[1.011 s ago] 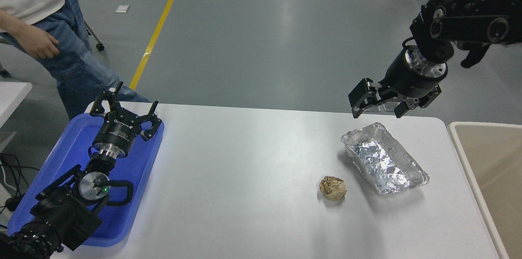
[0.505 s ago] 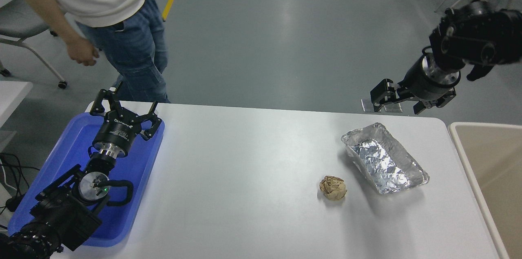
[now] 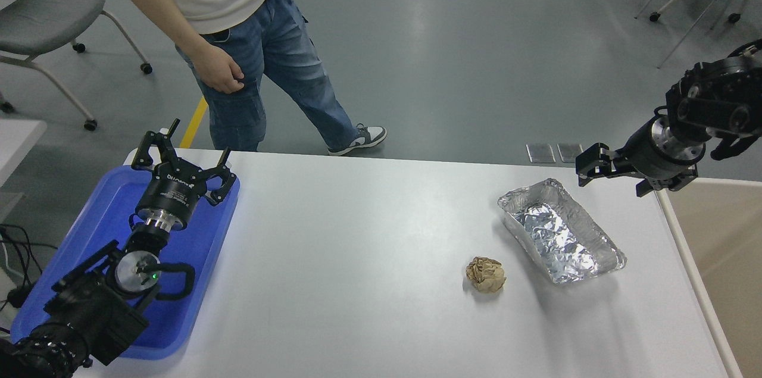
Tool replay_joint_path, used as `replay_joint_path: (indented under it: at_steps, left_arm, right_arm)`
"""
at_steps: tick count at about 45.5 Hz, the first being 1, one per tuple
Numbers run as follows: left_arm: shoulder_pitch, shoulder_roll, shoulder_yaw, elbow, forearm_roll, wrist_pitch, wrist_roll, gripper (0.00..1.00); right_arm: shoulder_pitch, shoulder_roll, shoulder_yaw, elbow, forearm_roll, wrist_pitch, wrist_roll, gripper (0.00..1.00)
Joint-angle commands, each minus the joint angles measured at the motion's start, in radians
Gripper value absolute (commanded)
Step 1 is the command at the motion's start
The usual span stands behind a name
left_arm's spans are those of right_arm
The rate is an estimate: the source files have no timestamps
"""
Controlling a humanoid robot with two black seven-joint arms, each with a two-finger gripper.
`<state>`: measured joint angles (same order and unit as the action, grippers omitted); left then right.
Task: Pick up foil plate and place in dustbin
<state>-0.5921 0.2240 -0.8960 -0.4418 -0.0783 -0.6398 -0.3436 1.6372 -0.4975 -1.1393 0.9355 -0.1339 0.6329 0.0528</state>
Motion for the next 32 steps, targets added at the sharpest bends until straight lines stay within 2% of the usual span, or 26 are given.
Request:
replay_joint_path:
  at_steps: [1, 6, 16, 32]
  left_arm:
    - [0.0, 0.0, 0.0, 0.0, 0.0, 0.0, 0.0, 1.0]
    - [0.0, 0.0, 0.0, 0.0, 0.0, -0.001, 0.0, 1.0]
    - [0.0, 0.0, 0.0, 0.0, 0.0, -0.001, 0.0, 1.0]
    - [0.0, 0.0, 0.0, 0.0, 0.0, 0.0, 0.0, 1.0]
  right_arm:
    - [-0.049, -0.104, 0.007, 0.069, 0.154, -0.039, -0.001, 1.0]
    - [-0.114, -0.107, 0.009, 0.071, 0.249, -0.102, -0.001, 1.0]
    - [-0.215, -0.116, 0.079, 0.1, 0.338, -0.219, -0.001, 1.0]
    - [-0.376, -0.105, 0.226, 0.12, 0.362, -0.384, 0.001, 1.0]
